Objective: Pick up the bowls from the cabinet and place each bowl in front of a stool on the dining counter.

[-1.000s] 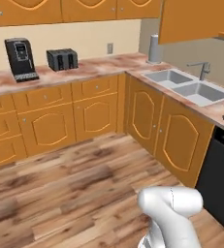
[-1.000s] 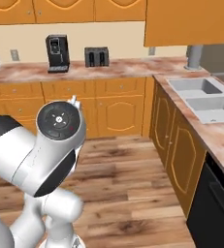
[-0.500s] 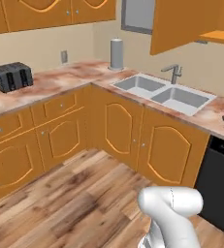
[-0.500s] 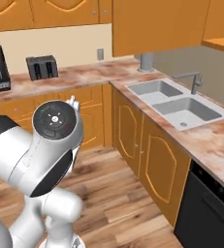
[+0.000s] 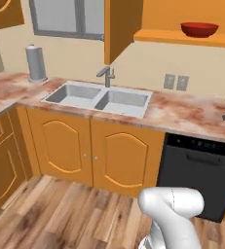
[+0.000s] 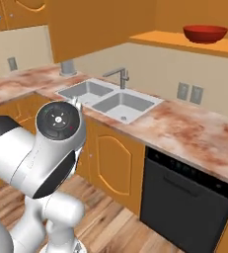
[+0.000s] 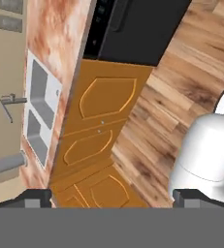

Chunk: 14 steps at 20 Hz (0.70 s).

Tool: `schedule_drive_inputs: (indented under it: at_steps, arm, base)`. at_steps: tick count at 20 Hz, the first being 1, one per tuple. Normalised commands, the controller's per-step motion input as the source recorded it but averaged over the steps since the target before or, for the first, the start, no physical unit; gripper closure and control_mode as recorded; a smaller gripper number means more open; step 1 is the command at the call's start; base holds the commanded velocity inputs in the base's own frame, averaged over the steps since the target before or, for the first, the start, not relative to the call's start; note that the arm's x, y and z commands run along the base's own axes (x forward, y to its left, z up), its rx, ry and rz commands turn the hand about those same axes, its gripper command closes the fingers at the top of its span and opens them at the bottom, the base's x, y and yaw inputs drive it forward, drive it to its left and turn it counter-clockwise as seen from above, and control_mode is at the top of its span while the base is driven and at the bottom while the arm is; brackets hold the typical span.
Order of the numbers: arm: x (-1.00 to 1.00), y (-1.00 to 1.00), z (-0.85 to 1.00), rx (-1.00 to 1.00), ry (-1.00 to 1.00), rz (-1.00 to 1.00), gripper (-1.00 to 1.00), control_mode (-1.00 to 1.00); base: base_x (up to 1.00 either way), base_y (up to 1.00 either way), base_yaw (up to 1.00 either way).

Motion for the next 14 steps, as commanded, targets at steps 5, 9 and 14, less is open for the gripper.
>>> schedule_drive_inputs:
  at_steps: [5,9,14]
  arm:
    - [0.00,0.00,0.00,0.00,0.00,0.00,-1.00,1.00]
    - [0.00,0.00,0.00,0.00,0.00,0.00,-1.00,1.00]
    - [0.00,0.00,0.00,0.00,0.00,0.00,-1.00,1.00]
  base:
    - [0.61,0.15,-0.71]
    - [0.93,0.16,-0.53]
    - [0.76,0.36,-0.37]
